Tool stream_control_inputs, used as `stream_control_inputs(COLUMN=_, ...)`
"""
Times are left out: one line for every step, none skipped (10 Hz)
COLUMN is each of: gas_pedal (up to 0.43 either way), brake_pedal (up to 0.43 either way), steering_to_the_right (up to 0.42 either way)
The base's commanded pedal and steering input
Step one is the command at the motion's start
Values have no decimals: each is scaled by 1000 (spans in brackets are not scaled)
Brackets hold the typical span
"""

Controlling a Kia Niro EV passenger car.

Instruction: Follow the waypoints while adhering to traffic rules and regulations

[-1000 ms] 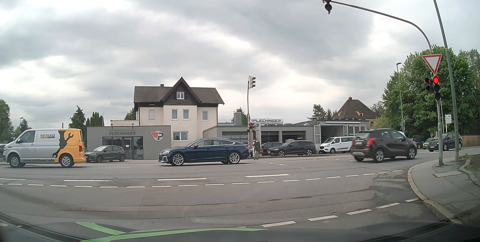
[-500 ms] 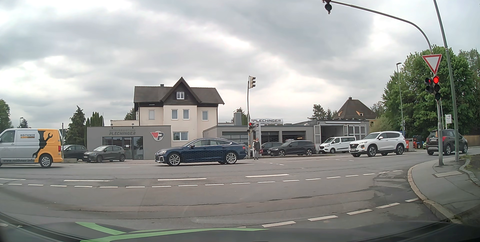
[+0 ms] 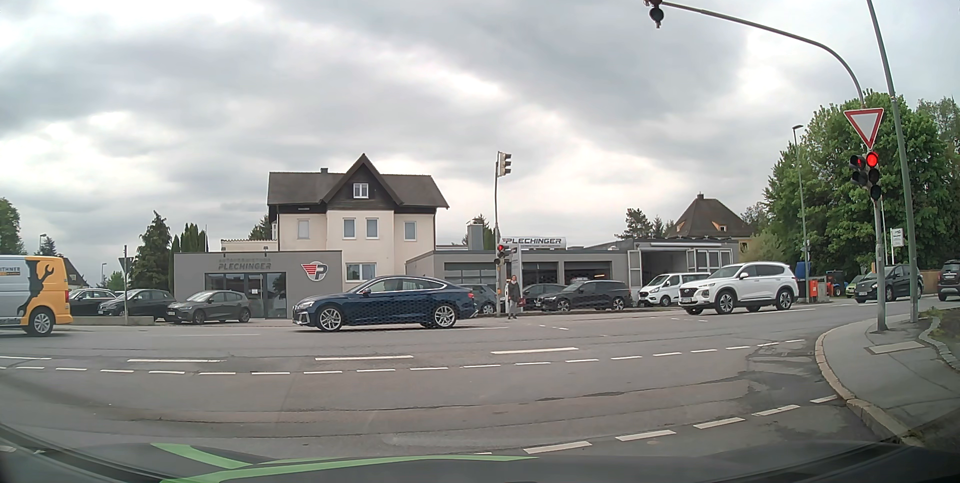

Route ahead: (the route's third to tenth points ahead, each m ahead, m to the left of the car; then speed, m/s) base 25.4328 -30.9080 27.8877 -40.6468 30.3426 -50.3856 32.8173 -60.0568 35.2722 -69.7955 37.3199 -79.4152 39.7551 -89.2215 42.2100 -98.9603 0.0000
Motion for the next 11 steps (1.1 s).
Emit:
stream_control_inputs(gas_pedal=0, brake_pedal=287, steering_to_the_right=101)
stream_control_inputs(gas_pedal=0, brake_pedal=287, steering_to_the_right=101)
stream_control_inputs(gas_pedal=0, brake_pedal=280, steering_to_the_right=101)
stream_control_inputs(gas_pedal=0, brake_pedal=287, steering_to_the_right=101)
stream_control_inputs(gas_pedal=0, brake_pedal=287, steering_to_the_right=101)
stream_control_inputs(gas_pedal=0, brake_pedal=287, steering_to_the_right=101)
stream_control_inputs(gas_pedal=0, brake_pedal=287, steering_to_the_right=101)
stream_control_inputs(gas_pedal=0, brake_pedal=287, steering_to_the_right=101)
stream_control_inputs(gas_pedal=0, brake_pedal=287, steering_to_the_right=101)
stream_control_inputs(gas_pedal=0, brake_pedal=287, steering_to_the_right=101)
stream_control_inputs(gas_pedal=0, brake_pedal=287, steering_to_the_right=101)
